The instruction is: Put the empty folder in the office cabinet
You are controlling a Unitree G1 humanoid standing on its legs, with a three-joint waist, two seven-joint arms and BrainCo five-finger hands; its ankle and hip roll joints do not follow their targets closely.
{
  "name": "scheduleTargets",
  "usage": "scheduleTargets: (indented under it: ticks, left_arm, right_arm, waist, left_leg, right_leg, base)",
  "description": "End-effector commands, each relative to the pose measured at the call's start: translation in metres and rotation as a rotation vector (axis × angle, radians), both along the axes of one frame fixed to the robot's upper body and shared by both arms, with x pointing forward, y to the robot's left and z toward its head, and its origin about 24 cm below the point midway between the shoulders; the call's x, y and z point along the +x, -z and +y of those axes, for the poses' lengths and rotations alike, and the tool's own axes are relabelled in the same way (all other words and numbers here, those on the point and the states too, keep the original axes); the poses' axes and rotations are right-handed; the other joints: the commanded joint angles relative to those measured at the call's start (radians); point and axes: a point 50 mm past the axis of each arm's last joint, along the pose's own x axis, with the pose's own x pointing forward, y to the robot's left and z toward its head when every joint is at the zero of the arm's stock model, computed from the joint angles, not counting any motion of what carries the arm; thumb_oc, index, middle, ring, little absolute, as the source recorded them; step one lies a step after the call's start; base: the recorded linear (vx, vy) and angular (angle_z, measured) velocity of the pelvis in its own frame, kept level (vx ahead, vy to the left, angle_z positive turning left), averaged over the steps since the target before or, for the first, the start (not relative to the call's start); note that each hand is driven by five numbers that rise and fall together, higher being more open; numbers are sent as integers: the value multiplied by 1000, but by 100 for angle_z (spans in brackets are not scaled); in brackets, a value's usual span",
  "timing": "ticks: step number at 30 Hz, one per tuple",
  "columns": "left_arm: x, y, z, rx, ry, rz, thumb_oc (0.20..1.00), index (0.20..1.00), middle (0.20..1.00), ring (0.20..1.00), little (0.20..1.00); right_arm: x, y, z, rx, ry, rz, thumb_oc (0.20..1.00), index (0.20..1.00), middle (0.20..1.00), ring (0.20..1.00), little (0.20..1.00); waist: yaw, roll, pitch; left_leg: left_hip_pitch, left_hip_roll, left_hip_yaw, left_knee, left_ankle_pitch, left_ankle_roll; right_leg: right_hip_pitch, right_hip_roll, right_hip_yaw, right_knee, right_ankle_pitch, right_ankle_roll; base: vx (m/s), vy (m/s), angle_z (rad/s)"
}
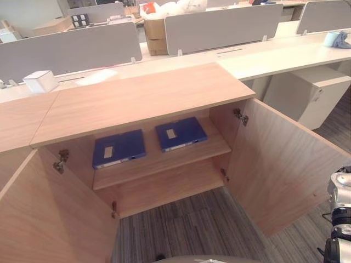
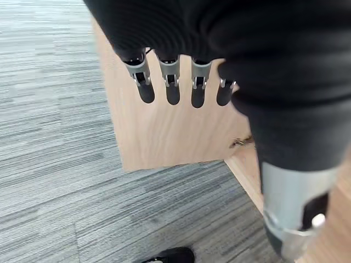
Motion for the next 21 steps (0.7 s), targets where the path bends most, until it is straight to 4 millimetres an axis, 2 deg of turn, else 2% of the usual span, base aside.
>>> scheduleTargets:
  ticks: [1, 2, 4, 6, 7, 8, 9, 12, 17, 18, 20, 21]
  left_arm:
    - [19, -4, 14, 79, 75, -39, 1000, 1000, 1000, 1000, 1000]
    - [17, -3, 12, 69, 87, -34, 1000, 1000, 1000, 1000, 1000]
    - [16, -3, 11, 62, 86, -33, 1000, 1000, 1000, 1000, 1000]
    - [12, -3, 12, 44, 73, -28, 1000, 1000, 1000, 1000, 1000]
    - [12, -3, 13, 44, 72, -27, 1000, 1000, 1000, 1000, 1000]
    - [9, -3, 16, 37, 56, -22, 1000, 1000, 1000, 1000, 1000]
    - [8, -3, 16, 38, 55, -20, 1000, 1000, 1000, 1000, 1000]
    - [3, -4, 24, 4, 32, -19, 1000, 1000, 1000, 1000, 1000]
    - [0, -4, 29, -3, 21, -10, 1000, 1000, 1000, 1000, 1000]
    - [-3, -4, 32, -5, 17, 1, 1000, 1000, 1000, 1000, 1000]
    - [-4, -3, 32, -26, 21, 7, 1000, 1000, 1000, 1000, 1000]
    - [-4, -3, 31, -42, 18, 12, 1000, 1000, 1000, 1000, 1000]
  right_arm:
    - [5, -10, 0, -45, -15, -35, 1000, 1000, 1000, 1000, 1000]
    - [9, 0, 6, 19, -61, -45, 1000, 1000, 1000, 1000, 1000]
    - [10, 5, 8, 55, -82, -55, 1000, 1000, 1000, 1000, 1000]
    - [18, 15, 17, 168, -200, -129, 1000, 1000, 1000, 1000, 1000]
    - [18, 15, 16, 170, -202, -130, 1000, 1000, 1000, 1000, 1000]
    - [25, 21, 25, 264, -325, -192, 1000, 1000, 1000, 1000, 1000]
    - [25, 22, 25, 267, -328, -193, 1000, 1000, 1000, 1000, 1000]
    - [33, 35, 35, 419, -515, -287, 1000, 1000, 1000, 1000, 1000]
    - [39, 38, 39, 470, -605, -289, 1000, 1000, 1000, 1000, 1000]
    - [49, 38, 47, 518, -715, -291, 1000, 1000, 1000, 1000, 1000]
    - [57, 41, 58, 573, -820, -286, 1000, 1000, 1000, 1000, 1000]
    - [67, 43, 74, 639, -926, -309, 1000, 1000, 1000, 1000, 1000]
  waist:
    - [14, -29, -2]
    - [13, -24, 0]
    - [12, -22, 2]
    - [12, -15, 6]
    - [12, -15, 6]
    - [13, -13, 10]
    - [12, -14, 9]
    - [19, -12, 16]
    - [24, -12, 17]
    - [30, -13, 18]
    - [37, -13, 19]
    - [41, -13, 20]
  left_leg:
    - [-46, -34, 10, -11, -78, 9]
    - [-45, -34, 12, -11, -78, 8]
    - [-45, -33, 13, -11, -77, 7]
    - [-44, -31, 16, -11, -74, 5]
    - [-44, -31, 16, -11, -74, 5]
    - [-44, -29, 20, -11, -72, 3]
    - [-44, -29, 20, -11, -72, 3]
    - [-44, -27, 23, -11, -66, -1]
    - [-43, -26, 23, -11, -63, -4]
    - [-41, -25, 23, -11, -61, -7]
    - [-39, -24, 23, -11, -59, -9]
    - [-38, -22, 23, -11, -55, -11]
  right_leg:
    - [-34, 69, -7, 94, -123, -70]
    - [-31, 70, -8, 91, -122, -71]
    - [-30, 70, -9, 89, -122, -72]
    - [-28, 70, -10, 86, -122, -73]
    - [-28, 70, -10, 86, -122, -73]
    - [-25, 69, -15, 85, -123, -73]
    - [-25, 69, -15, 84, -123, -73]
    - [-18, 70, -25, 82, -125, -75]
    - [-16, 70, -28, 81, -125, -76]
    - [-12, 71, -31, 79, -125, -78]
    - [-10, 73, -34, 78, -127, -80]
    - [-9, 75, -34, 77, -127, -83]
  base:
    - [0, 0, 0]
    - [0, 0, 0]
    - [0, 0, 0]
    - [0, 0, 0]
    - [0, 0, 0]
    - [0, 0, 0]
    - [0, 0, 0]
    - [0, 0, 0]
    - [0, 0, 0]
    - [0, 0, 0]
    - [8, -7, -2]
    - [16, -24, -7]
